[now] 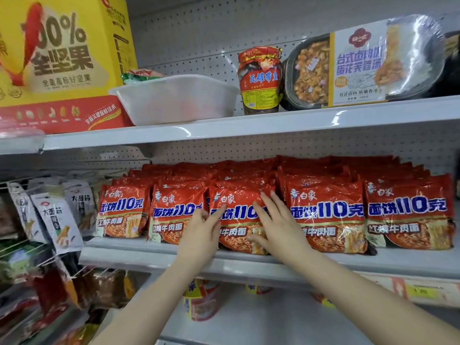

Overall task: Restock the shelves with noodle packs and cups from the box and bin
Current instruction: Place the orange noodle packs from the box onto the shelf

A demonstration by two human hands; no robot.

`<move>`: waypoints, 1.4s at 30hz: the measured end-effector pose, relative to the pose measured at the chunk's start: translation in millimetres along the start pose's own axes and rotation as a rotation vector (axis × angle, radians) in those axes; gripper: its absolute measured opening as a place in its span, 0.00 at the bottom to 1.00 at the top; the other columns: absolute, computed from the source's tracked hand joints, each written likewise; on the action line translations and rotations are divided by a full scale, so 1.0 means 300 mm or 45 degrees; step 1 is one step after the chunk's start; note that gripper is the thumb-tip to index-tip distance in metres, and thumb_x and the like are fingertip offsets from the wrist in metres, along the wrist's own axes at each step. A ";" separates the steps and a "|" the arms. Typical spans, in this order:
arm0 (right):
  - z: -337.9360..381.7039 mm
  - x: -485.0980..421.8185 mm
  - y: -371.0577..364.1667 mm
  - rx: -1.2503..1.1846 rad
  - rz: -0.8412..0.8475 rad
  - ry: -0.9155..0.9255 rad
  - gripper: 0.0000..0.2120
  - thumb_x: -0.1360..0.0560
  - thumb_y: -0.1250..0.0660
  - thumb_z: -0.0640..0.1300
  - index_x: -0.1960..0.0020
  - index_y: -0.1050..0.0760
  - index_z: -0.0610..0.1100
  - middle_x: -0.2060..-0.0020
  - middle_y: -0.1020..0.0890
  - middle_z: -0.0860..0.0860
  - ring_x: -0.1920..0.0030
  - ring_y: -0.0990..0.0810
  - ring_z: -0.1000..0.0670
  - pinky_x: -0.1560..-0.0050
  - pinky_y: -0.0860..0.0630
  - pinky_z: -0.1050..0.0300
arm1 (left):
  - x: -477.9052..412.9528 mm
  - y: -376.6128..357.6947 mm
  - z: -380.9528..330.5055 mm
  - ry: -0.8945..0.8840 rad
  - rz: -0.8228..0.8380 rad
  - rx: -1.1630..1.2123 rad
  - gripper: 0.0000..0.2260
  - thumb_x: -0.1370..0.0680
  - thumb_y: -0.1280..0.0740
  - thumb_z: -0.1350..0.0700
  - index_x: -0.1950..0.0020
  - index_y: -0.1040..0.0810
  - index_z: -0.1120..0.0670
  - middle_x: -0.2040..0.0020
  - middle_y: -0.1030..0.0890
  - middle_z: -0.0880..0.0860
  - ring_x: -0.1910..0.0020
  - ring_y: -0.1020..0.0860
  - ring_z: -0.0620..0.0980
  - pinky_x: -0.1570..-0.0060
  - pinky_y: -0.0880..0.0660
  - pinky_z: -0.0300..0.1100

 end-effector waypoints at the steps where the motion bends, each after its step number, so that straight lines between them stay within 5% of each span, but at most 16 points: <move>1: 0.001 0.005 0.002 0.011 0.014 0.003 0.42 0.25 0.46 0.69 0.20 0.52 0.47 0.20 0.57 0.48 0.21 0.63 0.45 0.24 0.59 0.46 | 0.006 -0.003 0.000 0.010 -0.001 0.013 0.22 0.17 0.40 0.47 0.23 0.38 0.38 0.41 0.31 0.51 0.52 0.27 0.46 0.55 0.22 0.42; 4: 0.002 0.048 0.005 0.022 -0.024 0.036 0.41 0.24 0.54 0.69 0.21 0.45 0.44 0.21 0.48 0.45 0.21 0.53 0.43 0.23 0.50 0.43 | 0.041 -0.016 -0.008 0.055 0.028 0.026 0.24 0.18 0.39 0.46 0.22 0.38 0.42 0.28 0.37 0.54 0.33 0.32 0.52 0.38 0.25 0.48; 7: -0.005 0.126 0.001 0.011 -0.043 0.028 0.37 0.23 0.53 0.67 0.23 0.38 0.44 0.23 0.39 0.45 0.22 0.44 0.43 0.25 0.46 0.45 | 0.093 -0.006 -0.031 0.021 -0.025 -0.011 0.26 0.19 0.37 0.47 0.22 0.38 0.51 0.23 0.41 0.57 0.25 0.39 0.56 0.30 0.35 0.50; 11: -0.027 0.226 0.012 0.024 -0.056 0.006 0.36 0.22 0.51 0.66 0.21 0.43 0.46 0.21 0.45 0.47 0.21 0.51 0.47 0.26 0.58 0.51 | 0.161 0.011 -0.082 -0.102 -0.092 -0.051 0.29 0.20 0.35 0.45 0.23 0.38 0.56 0.24 0.38 0.58 0.26 0.38 0.58 0.29 0.36 0.55; 14: -0.049 0.294 0.021 0.047 -0.008 -0.008 0.37 0.22 0.47 0.65 0.20 0.49 0.46 0.20 0.51 0.47 0.21 0.55 0.47 0.23 0.57 0.48 | 0.211 0.013 -0.146 -0.222 -0.070 -0.084 0.32 0.22 0.35 0.43 0.23 0.39 0.55 0.25 0.36 0.58 0.26 0.37 0.59 0.29 0.36 0.57; 18: -0.074 0.428 0.044 0.046 0.039 -0.098 0.37 0.22 0.41 0.62 0.20 0.48 0.45 0.20 0.50 0.46 0.21 0.54 0.45 0.24 0.61 0.51 | 0.302 -0.013 -0.242 -0.375 0.039 -0.056 0.33 0.24 0.30 0.53 0.22 0.39 0.56 0.24 0.35 0.58 0.27 0.35 0.60 0.32 0.32 0.60; 23: -0.126 0.697 0.050 0.075 0.152 -0.244 0.36 0.22 0.43 0.62 0.22 0.42 0.41 0.23 0.40 0.43 0.22 0.44 0.42 0.23 0.48 0.44 | 0.461 -0.110 -0.362 -0.471 0.169 0.086 0.34 0.25 0.29 0.54 0.22 0.38 0.57 0.26 0.34 0.58 0.28 0.33 0.60 0.32 0.30 0.57; 27: -0.196 1.004 0.049 0.047 0.283 -0.427 0.36 0.20 0.41 0.60 0.21 0.47 0.42 0.21 0.47 0.44 0.21 0.49 0.43 0.23 0.53 0.48 | 0.642 -0.258 -0.477 -0.488 0.361 0.211 0.35 0.27 0.26 0.53 0.23 0.36 0.58 0.28 0.31 0.58 0.29 0.33 0.60 0.32 0.31 0.57; 30: -0.244 1.271 0.047 0.066 0.401 -0.632 0.36 0.21 0.44 0.63 0.22 0.43 0.41 0.23 0.41 0.42 0.22 0.44 0.41 0.23 0.45 0.44 | 0.818 -0.372 -0.593 -0.555 0.563 0.281 0.34 0.26 0.27 0.51 0.23 0.36 0.58 0.29 0.31 0.59 0.31 0.31 0.60 0.34 0.29 0.58; 39: -0.343 1.983 0.127 0.060 0.565 -1.250 0.44 0.24 0.59 0.72 0.26 0.34 0.39 0.29 0.30 0.38 0.30 0.30 0.37 0.31 0.32 0.38 | 1.216 -0.573 -0.964 -0.854 1.094 0.459 0.36 0.20 0.36 0.45 0.19 0.51 0.52 0.21 0.43 0.53 0.23 0.44 0.53 0.25 0.43 0.46; 42: -0.372 2.097 0.164 0.023 0.543 -1.441 0.43 0.24 0.55 0.71 0.25 0.36 0.39 0.29 0.31 0.38 0.29 0.32 0.36 0.29 0.34 0.39 | 1.250 -0.614 -1.078 -0.904 1.163 0.485 0.36 0.20 0.36 0.44 0.19 0.52 0.52 0.21 0.42 0.53 0.23 0.43 0.53 0.25 0.43 0.46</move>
Point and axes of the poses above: each hand's wrist, its own x-axis away from the middle knuckle, its own y-axis out of the back of the hand, z = x × y, the point moved 5 cm from there along -x, towards the middle knuckle
